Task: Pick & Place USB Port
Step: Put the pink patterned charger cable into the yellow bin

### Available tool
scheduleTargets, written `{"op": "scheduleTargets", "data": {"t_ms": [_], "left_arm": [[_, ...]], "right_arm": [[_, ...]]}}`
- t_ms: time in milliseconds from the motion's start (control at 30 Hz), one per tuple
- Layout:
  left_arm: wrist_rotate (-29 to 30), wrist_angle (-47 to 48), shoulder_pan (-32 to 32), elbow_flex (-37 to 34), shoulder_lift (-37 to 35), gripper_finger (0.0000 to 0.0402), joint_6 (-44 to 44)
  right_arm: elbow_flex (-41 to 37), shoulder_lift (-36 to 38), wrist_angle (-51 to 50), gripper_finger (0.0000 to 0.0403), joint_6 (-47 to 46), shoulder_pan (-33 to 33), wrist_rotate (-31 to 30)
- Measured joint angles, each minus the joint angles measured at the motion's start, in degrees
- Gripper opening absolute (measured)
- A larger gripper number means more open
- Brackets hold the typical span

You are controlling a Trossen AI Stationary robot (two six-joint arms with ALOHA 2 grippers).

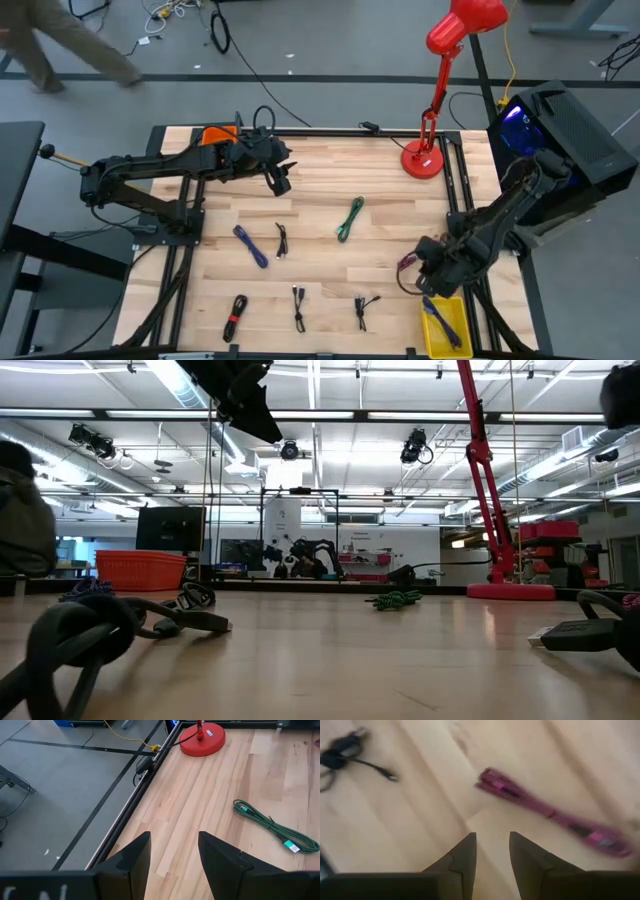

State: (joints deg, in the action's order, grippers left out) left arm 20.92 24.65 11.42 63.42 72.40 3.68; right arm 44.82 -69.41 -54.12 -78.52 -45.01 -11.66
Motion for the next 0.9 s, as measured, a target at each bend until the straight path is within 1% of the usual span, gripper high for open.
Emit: {"op": "scheduleTargets", "data": {"t_ms": [133, 267, 600, 733, 900], "left_arm": [[0.0, 0.01, 0.0, 0.0, 0.02, 0.0172, 0.0], [0.0, 0.05, 0.0, 0.0, 0.02, 0.0172, 0.01], [0.0, 0.2, 0.0, 0.0, 0.02, 0.0172, 0.02], [0.01, 0.19, 0.0, 0.0, 0.02, 0.0172, 0.02], [0.0, 0.19, 0.0, 0.0, 0.02, 0.0172, 0.02]], "right_arm": [[0.0, -0.19, -0.58, 0.0119, 8.11, 4.84, -3.24], [0.0, -0.59, -0.66, 0.0125, 16.89, 9.57, -2.67], [-0.11, -6.59, -0.7, 0.0187, 34.68, 17.12, -0.61], [-1.69, -10.05, -0.91, 0.0201, 38.39, 19.11, 4.1], [-4.42, -13.33, -0.77, 0.0206, 40.49, 19.95, 9.98]]}}
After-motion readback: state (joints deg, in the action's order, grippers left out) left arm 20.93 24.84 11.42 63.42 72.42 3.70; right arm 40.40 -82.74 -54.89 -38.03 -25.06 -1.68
